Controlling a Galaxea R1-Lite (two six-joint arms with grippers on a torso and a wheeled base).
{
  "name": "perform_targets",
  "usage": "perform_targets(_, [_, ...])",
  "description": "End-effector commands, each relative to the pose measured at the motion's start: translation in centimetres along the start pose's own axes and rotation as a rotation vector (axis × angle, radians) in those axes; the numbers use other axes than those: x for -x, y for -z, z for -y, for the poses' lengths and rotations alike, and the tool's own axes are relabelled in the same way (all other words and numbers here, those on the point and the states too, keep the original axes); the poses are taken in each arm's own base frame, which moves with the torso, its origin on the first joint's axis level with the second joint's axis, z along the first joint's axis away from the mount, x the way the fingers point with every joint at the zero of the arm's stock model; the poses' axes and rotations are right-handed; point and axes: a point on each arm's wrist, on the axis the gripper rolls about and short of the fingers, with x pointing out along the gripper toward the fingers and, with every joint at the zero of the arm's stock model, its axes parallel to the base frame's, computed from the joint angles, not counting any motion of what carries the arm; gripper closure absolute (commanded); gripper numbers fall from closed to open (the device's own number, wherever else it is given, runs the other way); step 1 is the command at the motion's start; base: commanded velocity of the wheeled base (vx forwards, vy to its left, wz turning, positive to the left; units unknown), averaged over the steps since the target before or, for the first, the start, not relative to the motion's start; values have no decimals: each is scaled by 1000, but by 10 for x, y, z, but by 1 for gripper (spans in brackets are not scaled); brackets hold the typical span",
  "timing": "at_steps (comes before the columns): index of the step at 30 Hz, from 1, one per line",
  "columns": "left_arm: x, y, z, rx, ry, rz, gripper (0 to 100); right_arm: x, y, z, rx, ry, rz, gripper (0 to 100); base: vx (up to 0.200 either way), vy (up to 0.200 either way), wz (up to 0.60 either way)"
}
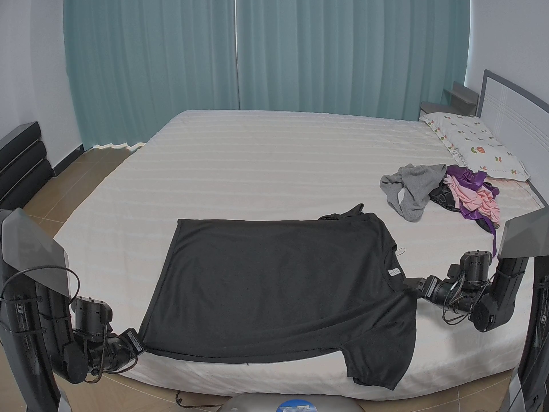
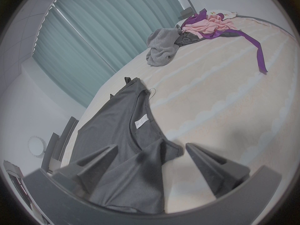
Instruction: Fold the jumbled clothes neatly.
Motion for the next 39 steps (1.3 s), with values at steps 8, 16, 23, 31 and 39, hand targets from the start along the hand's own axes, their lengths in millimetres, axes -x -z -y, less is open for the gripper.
perform_targets(8, [6, 0, -1, 5, 3, 5, 100, 68, 34, -3, 56, -109, -180, 0, 0, 0, 0])
perform_targets(16, [23, -1, 4, 2, 41, -35, 100, 75, 64, 10, 141, -112, -275, 0, 0, 0, 0])
perform_targets(23, [24, 0, 3, -4, 41, -54, 100, 73, 70, 11, 140, -122, -284, 0, 0, 0, 0])
perform_targets(31, [23, 0, 3, -3, 39, -54, 100, 66, 74, 0, 141, -165, -303, 0, 0, 0, 0])
perform_targets(39, [23, 0, 2, -2, 38, -54, 100, 57, 76, -2, 110, -160, -305, 0, 0, 0, 0])
